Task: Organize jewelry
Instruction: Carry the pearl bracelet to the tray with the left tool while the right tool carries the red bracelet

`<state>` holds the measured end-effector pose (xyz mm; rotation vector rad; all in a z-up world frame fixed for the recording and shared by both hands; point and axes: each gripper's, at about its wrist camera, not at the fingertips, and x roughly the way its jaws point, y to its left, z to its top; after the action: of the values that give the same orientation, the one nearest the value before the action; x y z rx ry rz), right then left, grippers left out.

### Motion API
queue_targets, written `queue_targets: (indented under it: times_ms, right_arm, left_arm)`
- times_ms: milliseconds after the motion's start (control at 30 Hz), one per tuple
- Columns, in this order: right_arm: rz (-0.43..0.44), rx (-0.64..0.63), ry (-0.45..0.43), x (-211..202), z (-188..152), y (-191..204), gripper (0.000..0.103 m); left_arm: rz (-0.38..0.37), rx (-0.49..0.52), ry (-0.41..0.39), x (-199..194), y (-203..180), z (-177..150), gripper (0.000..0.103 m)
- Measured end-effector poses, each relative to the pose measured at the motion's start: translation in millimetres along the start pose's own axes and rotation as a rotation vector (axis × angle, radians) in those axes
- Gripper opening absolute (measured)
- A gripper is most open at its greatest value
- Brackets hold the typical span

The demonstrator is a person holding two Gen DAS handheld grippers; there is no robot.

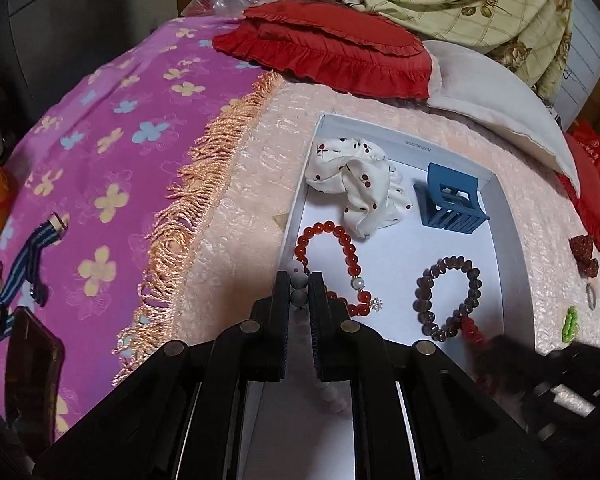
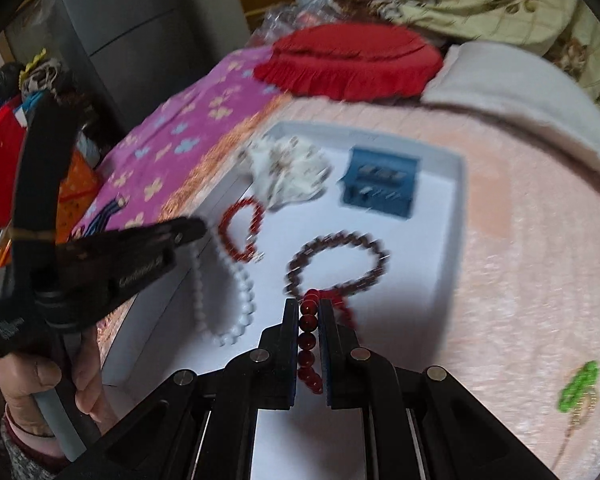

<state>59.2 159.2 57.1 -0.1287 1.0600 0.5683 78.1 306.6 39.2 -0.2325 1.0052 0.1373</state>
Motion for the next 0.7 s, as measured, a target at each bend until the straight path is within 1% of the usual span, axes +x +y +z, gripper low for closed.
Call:
queue_targets:
  times_ms: [100, 200, 300, 400, 500, 633, 700]
  right_arm:
    - [0.020, -0.004, 0.027, 13, 0, 6, 0.009]
    - [0.032, 0.010, 0.041, 23, 1, 5, 0.009]
    - [0.039, 0.031, 0.049, 31, 4, 1, 0.009]
    - [0.031, 0.036, 0.051, 38, 12, -1, 0.009]
    - [0.011, 0.037, 0.049, 44, 22, -5, 0.009]
    - [-0.031, 0.048, 0.050, 53, 36, -14, 0.009]
    - [-0.011, 0.067, 0.048, 50, 37, -17, 0.009]
  left_arm:
    - [-0.006, 0.000, 0.013, 5, -1, 1, 0.008]
    - [-0.059, -0.022, 0.023, 10, -1, 5, 0.008]
    - [-0.072, -0.039, 0.026, 15, -4, 11, 0.008]
    - [-0.095, -0.066, 0.034, 22, -4, 18, 0.008]
    - [-0.133, -0.103, 0.041, 31, -2, 24, 0.008]
    - [-0.139, -0.101, 0.037, 31, -2, 26, 0.008]
    - [-0.142, -0.094, 0.047, 28, -2, 26, 0.008]
